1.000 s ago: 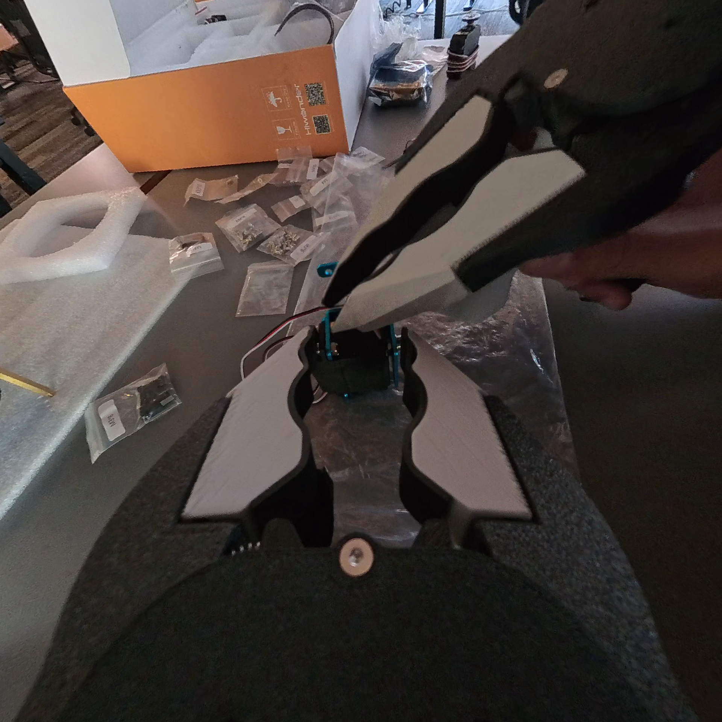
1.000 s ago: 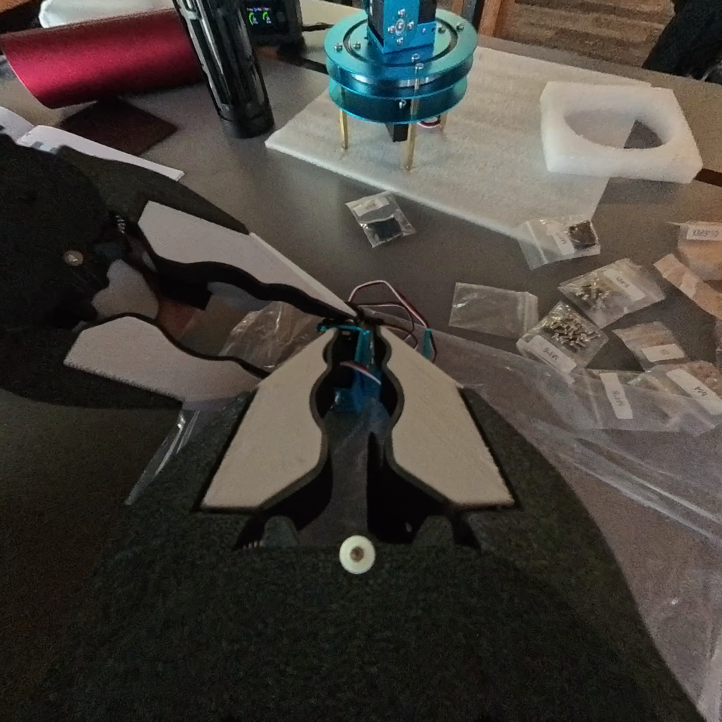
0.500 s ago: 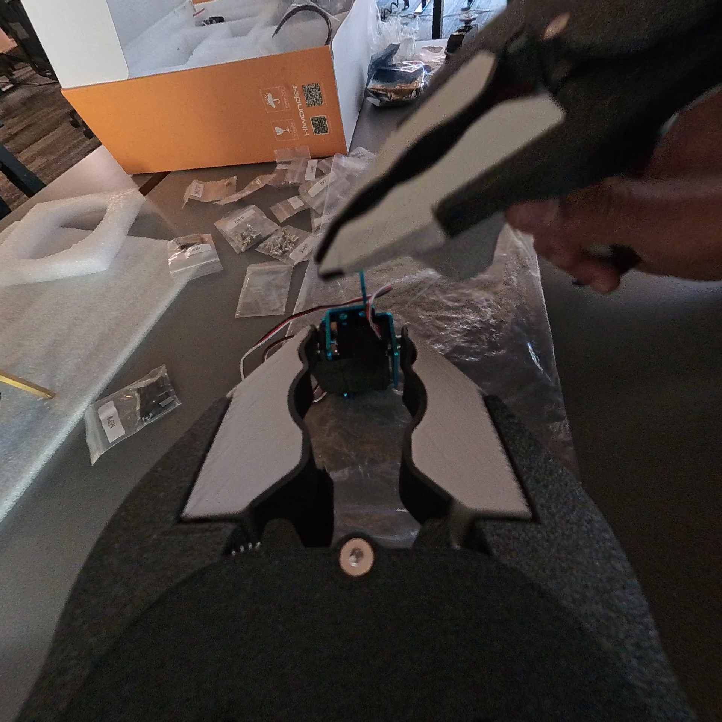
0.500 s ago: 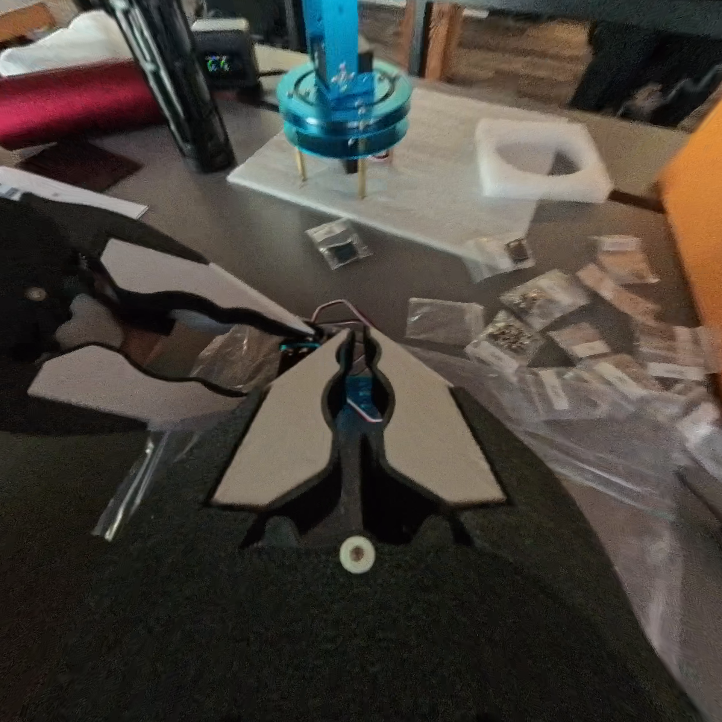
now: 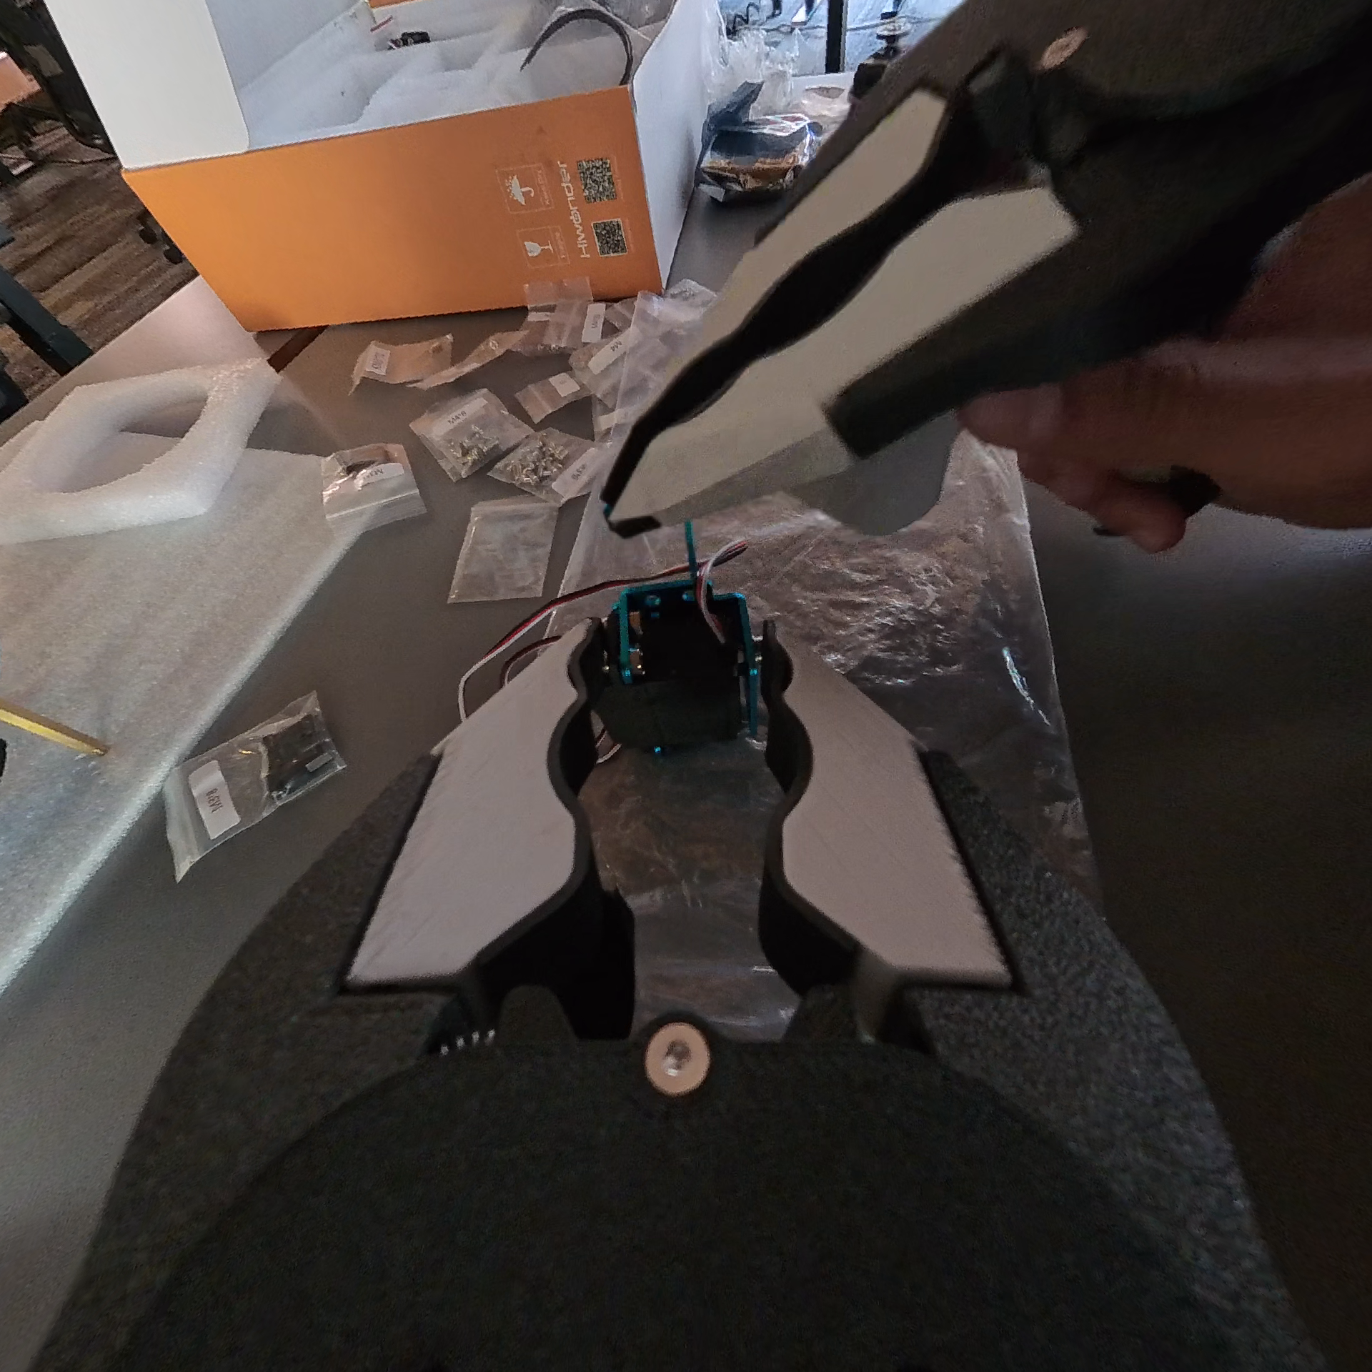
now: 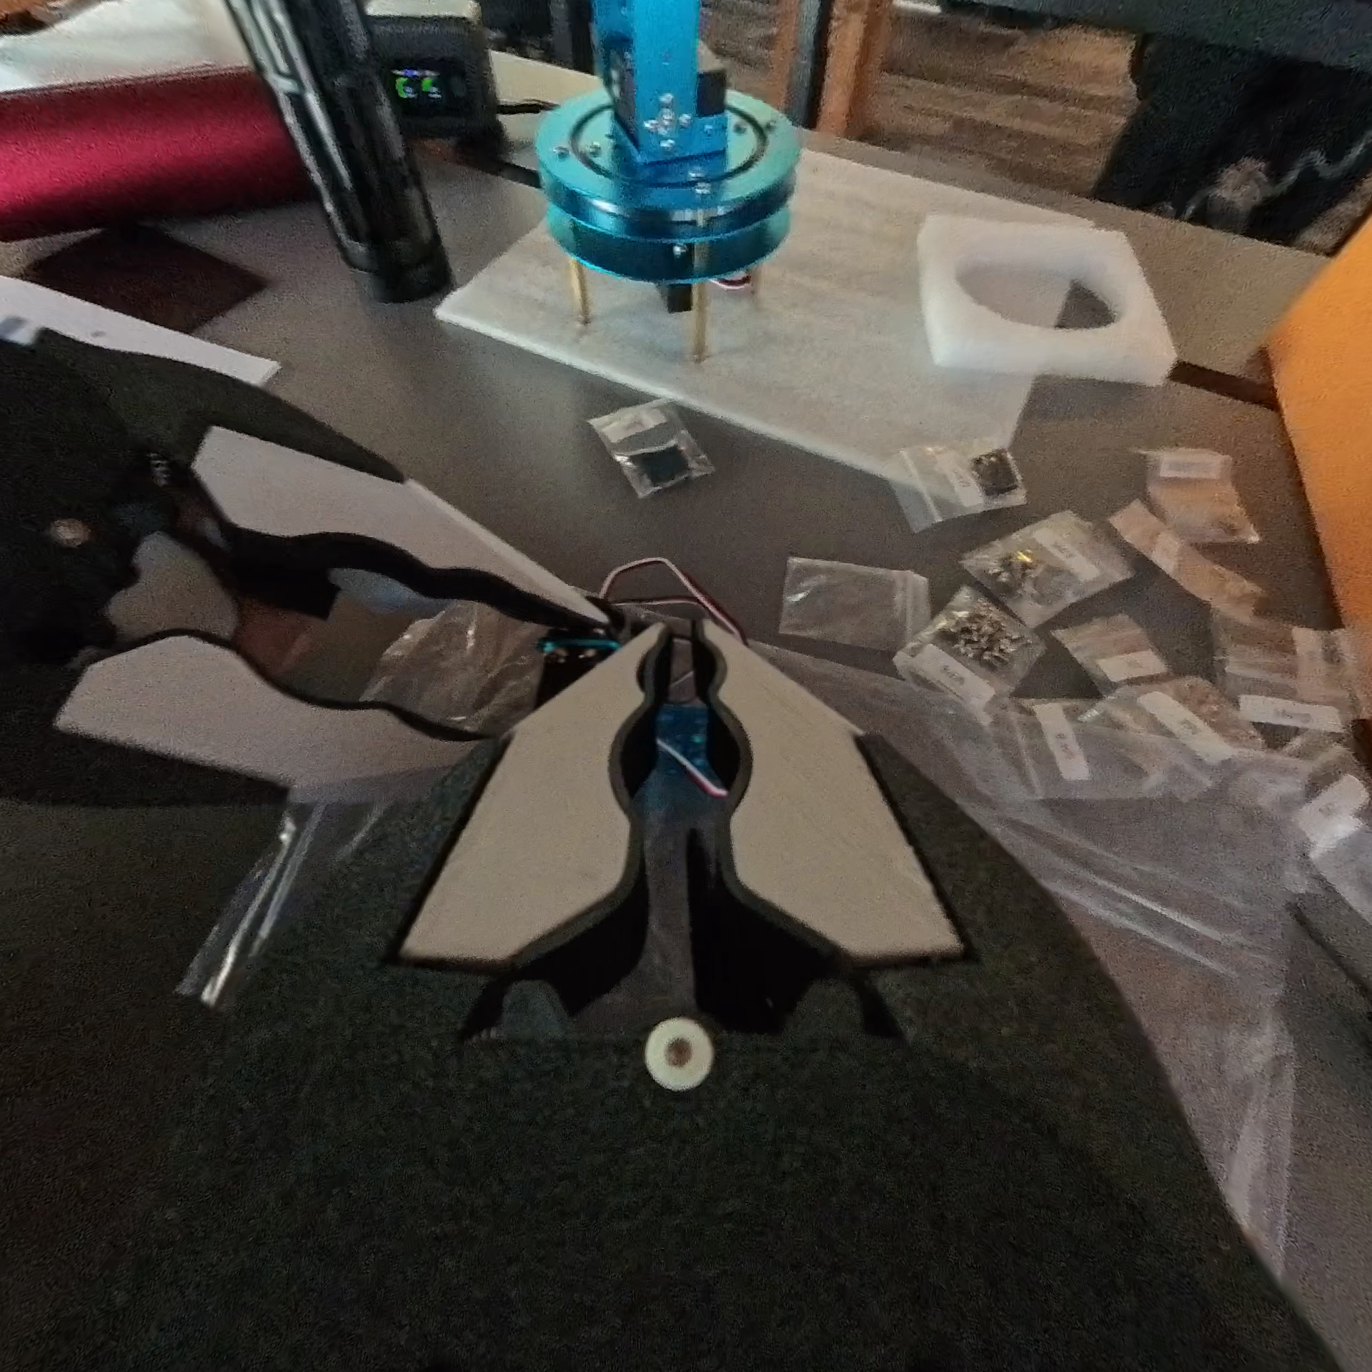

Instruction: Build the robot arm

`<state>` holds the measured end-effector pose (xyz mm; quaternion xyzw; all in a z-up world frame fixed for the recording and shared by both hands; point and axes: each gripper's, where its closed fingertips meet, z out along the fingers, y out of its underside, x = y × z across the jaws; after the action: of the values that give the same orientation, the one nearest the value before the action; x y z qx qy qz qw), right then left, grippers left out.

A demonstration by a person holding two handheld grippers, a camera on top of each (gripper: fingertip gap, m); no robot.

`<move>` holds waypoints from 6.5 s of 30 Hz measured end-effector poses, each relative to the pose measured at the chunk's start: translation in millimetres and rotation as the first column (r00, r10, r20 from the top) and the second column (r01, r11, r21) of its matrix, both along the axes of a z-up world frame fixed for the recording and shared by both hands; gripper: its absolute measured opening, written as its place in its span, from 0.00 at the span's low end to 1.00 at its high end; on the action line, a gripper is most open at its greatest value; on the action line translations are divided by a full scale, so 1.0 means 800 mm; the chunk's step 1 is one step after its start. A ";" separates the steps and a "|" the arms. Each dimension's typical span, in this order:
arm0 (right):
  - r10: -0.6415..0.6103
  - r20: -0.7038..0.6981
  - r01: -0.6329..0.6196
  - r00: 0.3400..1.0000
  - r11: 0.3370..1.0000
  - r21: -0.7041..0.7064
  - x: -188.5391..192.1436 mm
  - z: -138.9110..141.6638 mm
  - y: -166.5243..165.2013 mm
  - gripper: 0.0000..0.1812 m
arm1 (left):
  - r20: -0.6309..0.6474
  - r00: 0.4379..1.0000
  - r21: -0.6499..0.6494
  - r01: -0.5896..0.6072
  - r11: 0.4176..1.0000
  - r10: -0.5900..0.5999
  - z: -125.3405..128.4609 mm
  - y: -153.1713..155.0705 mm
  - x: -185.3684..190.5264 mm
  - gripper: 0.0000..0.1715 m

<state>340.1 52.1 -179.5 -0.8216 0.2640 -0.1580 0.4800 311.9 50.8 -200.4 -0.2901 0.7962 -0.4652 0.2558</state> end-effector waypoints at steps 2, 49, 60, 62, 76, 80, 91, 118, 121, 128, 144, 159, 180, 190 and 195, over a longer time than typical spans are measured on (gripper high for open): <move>0.078 -0.039 -0.076 0.996 0.996 0.042 -0.018 0.002 0.010 0.10 | -0.007 1.000 -0.008 0.000 1.000 0.000 0.000 0.000 0.000 0.25; 0.061 -0.052 -0.057 0.997 0.996 0.067 -0.012 0.003 0.004 0.09 | -0.016 1.000 -0.020 -0.004 1.000 0.004 0.000 0.001 0.000 0.24; 0.046 -0.098 -0.040 0.994 0.997 0.062 -0.006 -0.007 0.009 0.03 | -0.001 1.000 -0.008 -0.004 1.000 0.004 0.000 0.000 0.000 0.23; -0.047 0.003 0.047 0.999 0.998 0.040 0.012 0.009 -0.008 0.00 | 0.013 1.000 0.009 0.004 1.000 -0.004 0.000 -0.002 -0.002 0.23; 0.084 -0.168 -0.075 0.982 0.995 0.059 -0.021 -0.019 0.015 0.06 | -0.009 1.000 -0.016 -0.016 1.000 0.016 0.001 0.000 0.001 0.23; 0.076 -0.223 -0.054 0.972 0.993 0.101 -0.022 -0.018 0.016 0.05 | -0.008 1.000 -0.016 -0.012 1.000 0.012 0.001 -0.001 0.001 0.23; 0.063 -0.389 0.036 0.919 0.970 0.242 -0.019 -0.014 0.016 0.03 | -0.005 1.000 -0.018 -0.017 1.000 0.017 0.002 -0.001 0.003 0.23; 0.106 -0.359 -0.001 0.927 0.960 0.280 -0.017 -0.013 0.015 0.00 | 0.003 1.000 -0.007 -0.019 1.000 0.019 0.001 -0.002 0.001 0.23; 0.111 -0.345 -0.014 0.932 0.962 0.272 -0.019 -0.012 0.014 0.00 | 0.001 1.000 -0.009 -0.017 1.000 0.017 0.001 -0.002 0.001 0.23; 0.122 -0.305 -0.040 0.944 0.965 0.261 -0.022 -0.011 0.014 0.05 | -0.004 1.000 -0.016 -0.018 1.000 0.018 0.002 -0.002 0.001 0.23; 0.071 -0.329 0.007 0.942 0.973 0.230 -0.021 -0.014 0.016 0.04 | 0.011 1.000 -0.009 -0.022 1.000 0.022 0.002 -0.003 0.001 0.23; 0.147 -0.362 -0.029 0.921 0.950 0.312 -0.026 -0.007 0.012 0.06 | 0.002 1.000 -0.011 -0.015 1.000 0.016 0.001 -0.004 0.000 0.23; 0.069 -0.297 -0.001 0.952 0.975 0.223 -0.018 -0.013 0.010 0.00 | 0.009 1.000 -0.005 -0.018 1.000 0.018 0.001 -0.003 0.000 0.23; 0.035 -0.130 -0.022 0.991 0.994 0.103 -0.022 -0.014 0.009 0.12 | 0.006 1.000 -0.009 -0.019 1.000 0.019 0.002 -0.003 0.001 0.23; 0.001 -0.098 0.007 0.995 0.996 0.085 -0.015 -0.016 0.008 0.09 | 0.003 1.000 -0.012 -0.021 1.000 0.021 0.002 -0.002 0.002 0.23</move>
<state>327.8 58.8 -192.0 -0.8068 0.2950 -0.1070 0.5006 313.4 49.1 -199.1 -0.2993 0.7899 -0.4679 0.2601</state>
